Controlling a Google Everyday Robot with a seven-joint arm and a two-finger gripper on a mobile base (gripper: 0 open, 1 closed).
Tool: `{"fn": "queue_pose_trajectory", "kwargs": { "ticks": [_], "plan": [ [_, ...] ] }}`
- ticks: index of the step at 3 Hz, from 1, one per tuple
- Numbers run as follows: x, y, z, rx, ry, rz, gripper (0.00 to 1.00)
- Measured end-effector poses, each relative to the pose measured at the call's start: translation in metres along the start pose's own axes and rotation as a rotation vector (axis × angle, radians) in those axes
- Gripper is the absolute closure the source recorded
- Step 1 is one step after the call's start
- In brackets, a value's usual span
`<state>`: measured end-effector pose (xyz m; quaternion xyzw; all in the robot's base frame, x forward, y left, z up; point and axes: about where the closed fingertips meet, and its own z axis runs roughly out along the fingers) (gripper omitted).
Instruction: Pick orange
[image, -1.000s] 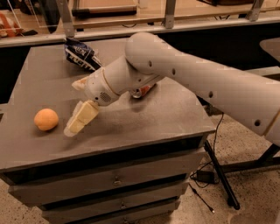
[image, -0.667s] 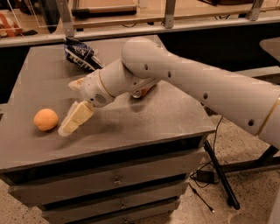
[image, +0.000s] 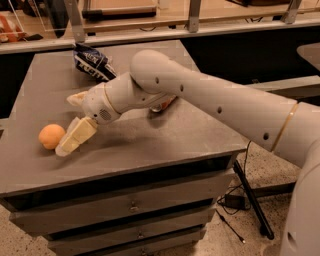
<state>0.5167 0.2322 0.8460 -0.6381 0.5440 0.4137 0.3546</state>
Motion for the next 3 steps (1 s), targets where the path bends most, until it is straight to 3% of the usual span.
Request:
{"fn": "queue_pose_trajectory", "kwargs": {
  "ticks": [1, 2, 3],
  "plan": [
    [-0.001, 0.004, 0.010, -0.050, -0.025, -0.004, 0.00],
    [-0.005, 0.009, 0.016, -0.090, -0.035, -0.012, 0.15],
    [-0.009, 0.013, 0.021, -0.121, -0.037, -0.020, 0.39]
  ]
}}
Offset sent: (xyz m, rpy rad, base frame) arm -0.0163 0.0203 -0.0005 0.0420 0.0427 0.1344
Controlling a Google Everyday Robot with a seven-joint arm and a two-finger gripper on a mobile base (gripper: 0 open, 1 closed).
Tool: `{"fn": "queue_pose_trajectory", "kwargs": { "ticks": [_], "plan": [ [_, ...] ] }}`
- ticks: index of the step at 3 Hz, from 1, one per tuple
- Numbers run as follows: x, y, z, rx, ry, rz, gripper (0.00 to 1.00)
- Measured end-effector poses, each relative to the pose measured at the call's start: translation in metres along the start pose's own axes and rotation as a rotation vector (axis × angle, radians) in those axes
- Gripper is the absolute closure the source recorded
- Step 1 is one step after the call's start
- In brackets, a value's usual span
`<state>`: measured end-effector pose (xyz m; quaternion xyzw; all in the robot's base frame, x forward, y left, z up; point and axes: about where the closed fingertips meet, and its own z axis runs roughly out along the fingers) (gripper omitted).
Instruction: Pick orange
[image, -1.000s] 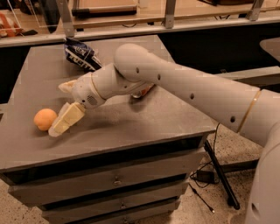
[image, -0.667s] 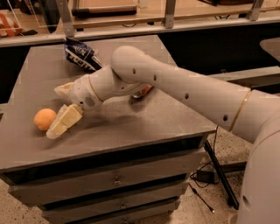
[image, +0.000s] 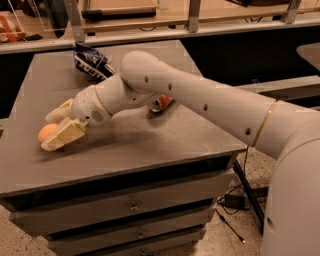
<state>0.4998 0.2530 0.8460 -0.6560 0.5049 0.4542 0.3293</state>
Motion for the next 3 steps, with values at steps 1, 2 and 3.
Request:
{"fn": "queue_pose_trajectory", "kwargs": {
  "ticks": [1, 2, 3],
  "plan": [
    [-0.004, 0.004, 0.001, -0.012, -0.005, -0.003, 0.69],
    [-0.012, 0.003, -0.007, 0.021, -0.025, -0.015, 0.93],
    [-0.032, -0.003, -0.040, 0.124, -0.047, -0.046, 1.00]
  ]
}}
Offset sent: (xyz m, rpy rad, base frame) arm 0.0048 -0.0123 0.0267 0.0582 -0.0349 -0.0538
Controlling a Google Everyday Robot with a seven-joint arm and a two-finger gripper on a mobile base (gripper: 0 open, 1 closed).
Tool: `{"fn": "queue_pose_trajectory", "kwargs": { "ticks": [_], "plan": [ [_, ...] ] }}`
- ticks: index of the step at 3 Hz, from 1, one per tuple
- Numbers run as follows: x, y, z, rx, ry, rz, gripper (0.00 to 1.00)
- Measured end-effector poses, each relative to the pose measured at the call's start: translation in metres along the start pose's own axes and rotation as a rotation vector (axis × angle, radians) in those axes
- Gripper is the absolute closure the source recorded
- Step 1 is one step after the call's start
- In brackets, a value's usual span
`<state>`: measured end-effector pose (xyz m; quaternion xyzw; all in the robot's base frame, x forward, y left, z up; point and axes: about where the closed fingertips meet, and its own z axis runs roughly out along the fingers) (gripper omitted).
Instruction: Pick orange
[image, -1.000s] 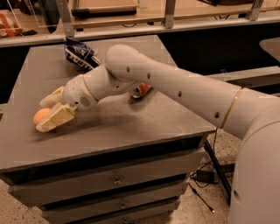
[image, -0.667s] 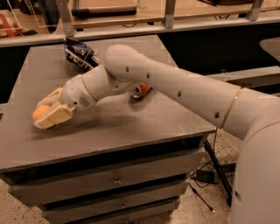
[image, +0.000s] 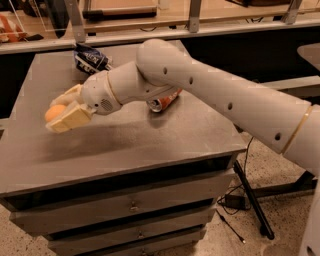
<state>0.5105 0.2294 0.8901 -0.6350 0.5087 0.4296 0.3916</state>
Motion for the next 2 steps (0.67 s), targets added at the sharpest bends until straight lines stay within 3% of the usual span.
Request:
{"fn": "queue_pose_trajectory", "kwargs": {
  "ticks": [1, 2],
  "plan": [
    [-0.0139, -0.0109, -0.0263, 0.086, -0.024, -0.019, 1.00],
    [-0.0146, -0.0123, -0.0297, 0.097, -0.026, -0.020, 1.00]
  ]
}}
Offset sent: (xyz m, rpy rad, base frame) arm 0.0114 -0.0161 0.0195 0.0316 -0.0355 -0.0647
